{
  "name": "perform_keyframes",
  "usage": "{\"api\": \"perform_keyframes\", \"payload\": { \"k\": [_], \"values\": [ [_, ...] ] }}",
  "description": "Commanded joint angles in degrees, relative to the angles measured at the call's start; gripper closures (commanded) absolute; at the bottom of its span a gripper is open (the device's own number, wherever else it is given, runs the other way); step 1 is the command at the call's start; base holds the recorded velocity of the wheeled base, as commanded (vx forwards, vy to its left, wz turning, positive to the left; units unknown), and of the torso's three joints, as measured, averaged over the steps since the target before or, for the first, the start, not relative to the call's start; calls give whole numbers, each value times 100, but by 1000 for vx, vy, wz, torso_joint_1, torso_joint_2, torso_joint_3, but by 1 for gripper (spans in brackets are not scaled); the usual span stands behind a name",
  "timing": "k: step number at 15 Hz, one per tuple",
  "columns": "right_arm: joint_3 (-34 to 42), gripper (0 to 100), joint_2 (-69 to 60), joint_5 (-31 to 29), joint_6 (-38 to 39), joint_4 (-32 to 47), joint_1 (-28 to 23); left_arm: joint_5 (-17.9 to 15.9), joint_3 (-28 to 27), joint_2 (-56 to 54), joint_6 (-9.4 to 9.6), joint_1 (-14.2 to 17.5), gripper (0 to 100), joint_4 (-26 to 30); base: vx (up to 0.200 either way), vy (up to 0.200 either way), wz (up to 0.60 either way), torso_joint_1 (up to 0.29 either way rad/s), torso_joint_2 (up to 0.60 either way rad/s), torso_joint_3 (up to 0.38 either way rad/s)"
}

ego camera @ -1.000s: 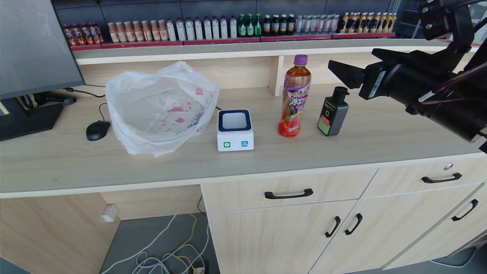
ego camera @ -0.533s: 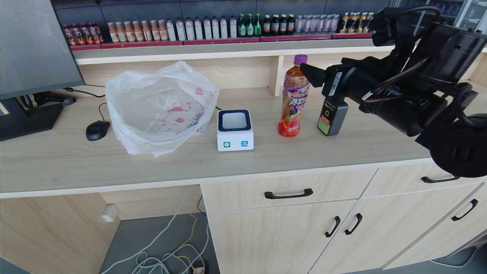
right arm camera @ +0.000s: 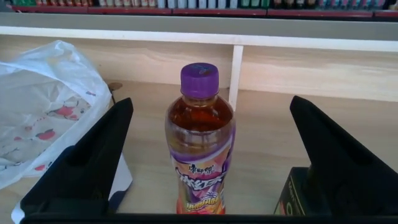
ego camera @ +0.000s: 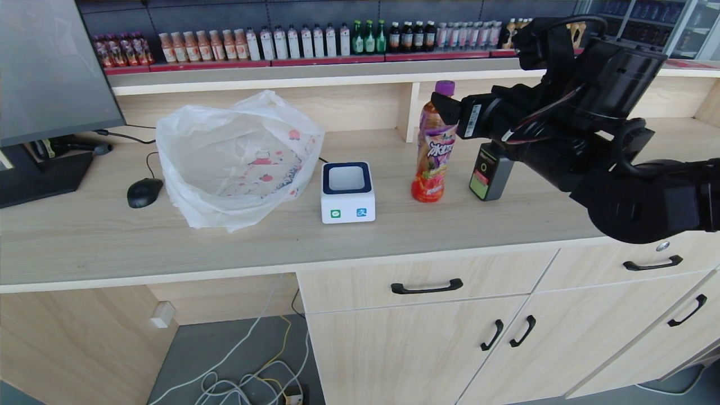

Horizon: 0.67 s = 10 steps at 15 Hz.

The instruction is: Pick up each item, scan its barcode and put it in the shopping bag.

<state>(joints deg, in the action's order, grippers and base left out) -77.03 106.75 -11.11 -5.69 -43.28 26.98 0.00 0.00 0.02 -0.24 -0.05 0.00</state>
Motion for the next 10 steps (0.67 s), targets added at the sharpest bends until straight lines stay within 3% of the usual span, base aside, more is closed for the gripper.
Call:
{"api": "perform_keyframes", "payload": {
  "k": [1,10],
  "values": [
    [-356,0,188,-155,-20,206,27,0,0,-2,-2,5,0,0,0,0,0,0,0,0],
    [-743,0,601,-384,-20,258,36,0,0,-2,-2,-4,0,0,0,0,0,0,0,0]
  ]
}}
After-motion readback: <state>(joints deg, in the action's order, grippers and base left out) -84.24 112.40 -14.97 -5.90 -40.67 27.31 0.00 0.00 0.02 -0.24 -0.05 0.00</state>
